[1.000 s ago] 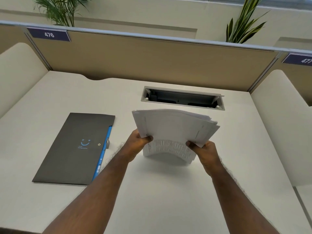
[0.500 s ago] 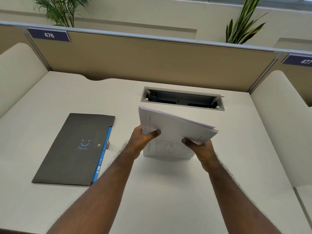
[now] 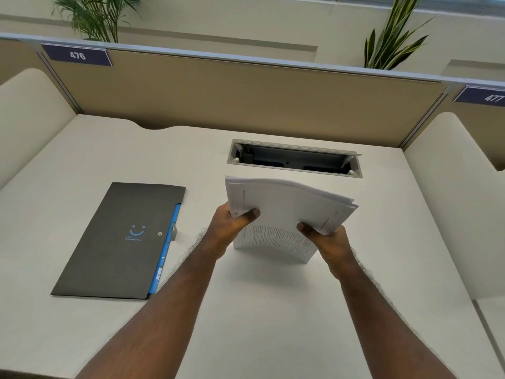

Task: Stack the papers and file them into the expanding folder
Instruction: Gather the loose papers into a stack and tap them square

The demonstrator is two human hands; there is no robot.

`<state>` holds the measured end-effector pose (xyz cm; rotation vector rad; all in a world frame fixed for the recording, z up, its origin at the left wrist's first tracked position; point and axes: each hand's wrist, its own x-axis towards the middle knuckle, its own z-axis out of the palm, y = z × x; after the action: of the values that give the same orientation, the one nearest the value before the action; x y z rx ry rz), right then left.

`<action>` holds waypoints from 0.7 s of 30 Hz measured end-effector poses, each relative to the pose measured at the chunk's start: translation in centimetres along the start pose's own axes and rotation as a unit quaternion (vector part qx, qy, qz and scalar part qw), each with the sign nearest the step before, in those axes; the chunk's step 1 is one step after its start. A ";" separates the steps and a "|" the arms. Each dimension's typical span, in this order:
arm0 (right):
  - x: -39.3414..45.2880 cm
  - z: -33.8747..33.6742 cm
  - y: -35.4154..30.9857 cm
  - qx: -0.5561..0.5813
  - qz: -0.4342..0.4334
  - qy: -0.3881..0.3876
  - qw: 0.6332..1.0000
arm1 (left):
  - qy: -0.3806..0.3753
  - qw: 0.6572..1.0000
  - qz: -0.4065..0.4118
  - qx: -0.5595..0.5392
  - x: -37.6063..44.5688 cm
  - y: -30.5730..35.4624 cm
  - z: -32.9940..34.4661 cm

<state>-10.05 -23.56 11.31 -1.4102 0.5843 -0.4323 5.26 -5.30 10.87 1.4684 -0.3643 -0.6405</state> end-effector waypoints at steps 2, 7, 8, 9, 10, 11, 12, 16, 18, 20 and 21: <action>-0.1 -0.1 0.4 -0.017 0.003 0.000 1.000 | -0.006 1.000 -0.012 0.001 -0.1 -0.6 0.0; 0.2 0.0 0.7 -0.040 0.002 0.000 0.999 | 0.003 1.000 -0.022 0.009 0.2 -1.0 0.2; 0.2 0.1 0.7 -0.040 0.003 0.003 0.999 | 0.007 1.000 -0.020 0.011 0.2 -1.1 0.2; 0.1 0.2 0.7 -0.043 0.005 0.007 0.999 | 0.011 1.000 -0.017 0.012 0.2 -1.0 0.3; 0.1 0.3 0.6 -0.048 0.006 0.012 0.999 | 0.014 1.000 -0.012 0.014 0.1 -0.9 0.3; 0.1 0.3 0.6 -0.051 0.005 0.017 0.999 | 0.016 1.000 -0.005 0.017 0.1 -0.9 0.3; 0.1 0.4 0.6 -0.050 0.003 0.021 0.999 | 0.017 1.000 0.000 0.022 0.1 -0.7 0.3; 0.1 0.5 0.8 -0.033 -0.006 0.021 0.999 | 0.014 1.000 -0.003 0.015 -0.1 -0.6 -0.1; -0.1 0.5 1.2 -0.031 0.005 0.016 0.999 | 0.009 1.000 -0.015 0.014 -0.2 -1.0 -0.3; -0.2 0.6 1.4 -0.031 0.012 0.015 0.999 | 0.004 1.000 -0.018 0.017 -0.3 -1.1 -0.4; -0.2 0.5 1.6 -0.031 0.014 0.014 0.999 | 0.004 1.000 -0.019 0.016 -0.2 -1.1 -0.3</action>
<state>-9.99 -22.83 9.83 -1.4552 0.6448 -0.4149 5.08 -4.86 9.77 1.5116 -0.3423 -0.6624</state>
